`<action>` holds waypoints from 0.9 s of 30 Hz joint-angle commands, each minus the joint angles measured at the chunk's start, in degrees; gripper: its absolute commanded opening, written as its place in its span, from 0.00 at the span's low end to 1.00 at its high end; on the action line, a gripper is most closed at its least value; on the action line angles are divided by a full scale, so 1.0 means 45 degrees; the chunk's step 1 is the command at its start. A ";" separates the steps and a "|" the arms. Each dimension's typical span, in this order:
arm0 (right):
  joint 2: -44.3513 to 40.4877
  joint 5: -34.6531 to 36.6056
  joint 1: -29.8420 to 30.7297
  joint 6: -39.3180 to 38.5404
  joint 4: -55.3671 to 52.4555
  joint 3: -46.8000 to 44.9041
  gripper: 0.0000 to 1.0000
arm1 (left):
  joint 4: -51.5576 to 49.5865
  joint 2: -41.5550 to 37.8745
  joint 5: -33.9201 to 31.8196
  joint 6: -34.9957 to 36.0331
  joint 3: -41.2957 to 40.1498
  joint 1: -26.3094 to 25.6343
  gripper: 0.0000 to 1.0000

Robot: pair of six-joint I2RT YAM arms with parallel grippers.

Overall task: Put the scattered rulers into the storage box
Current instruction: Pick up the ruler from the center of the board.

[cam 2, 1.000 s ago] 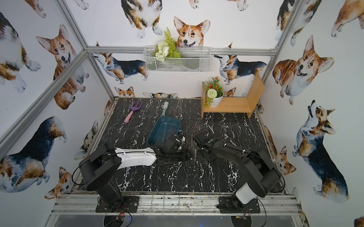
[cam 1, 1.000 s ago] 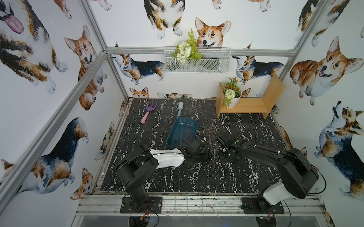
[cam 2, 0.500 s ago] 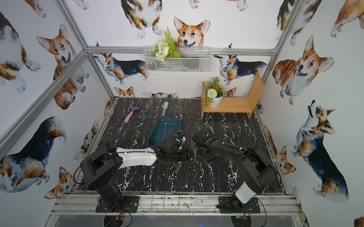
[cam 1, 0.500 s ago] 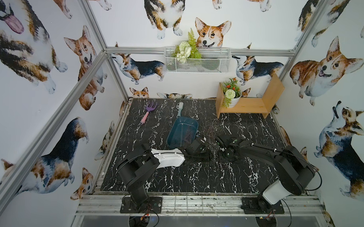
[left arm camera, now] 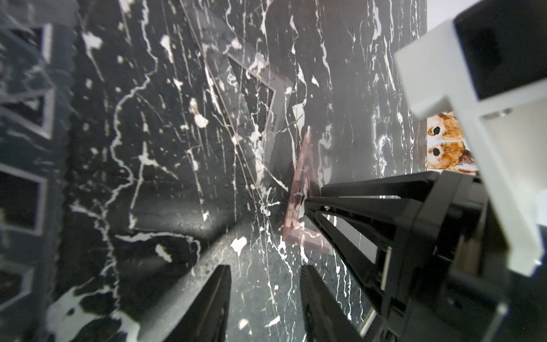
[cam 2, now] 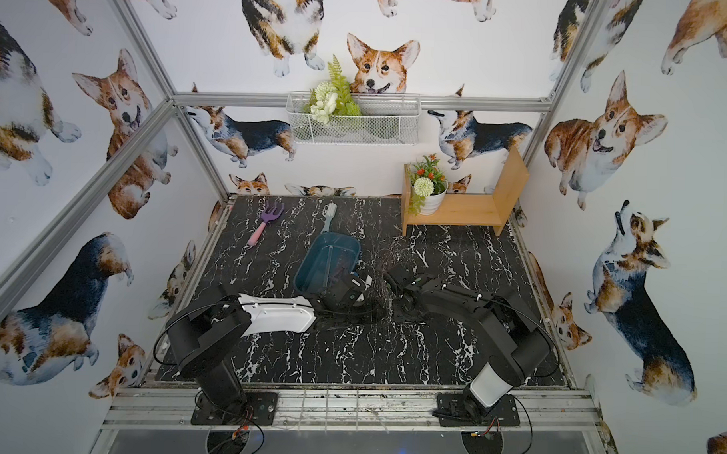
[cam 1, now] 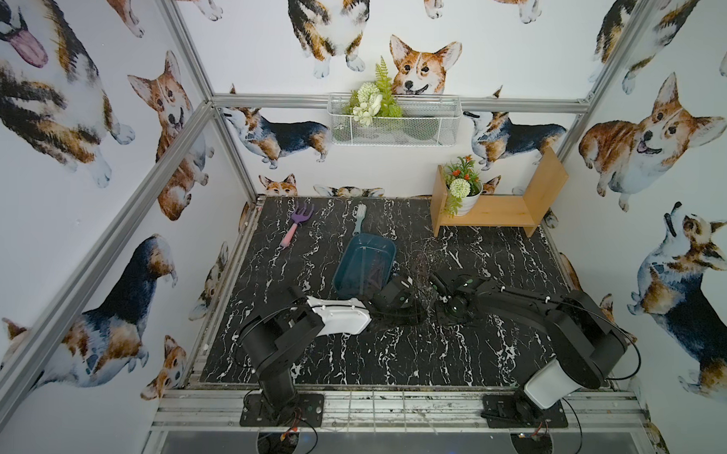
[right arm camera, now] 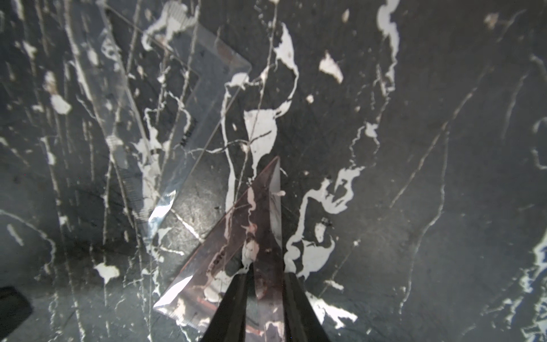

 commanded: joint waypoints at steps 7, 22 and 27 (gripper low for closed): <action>0.0167 -0.0290 -0.0187 -0.0173 0.0183 -0.0687 0.24 | 0.1357 0.1140 0.0723 -0.0761 0.0331 -0.0096 0.45; -0.0180 -0.0743 -0.0649 -0.0369 0.0672 -0.1381 0.24 | 0.3261 0.2479 0.1624 -0.1934 0.0276 -0.0121 0.34; -0.0374 -0.0858 -0.0777 -0.0409 0.0755 -0.1555 0.24 | 0.3704 0.2552 0.1778 -0.2283 0.0211 -0.0125 0.25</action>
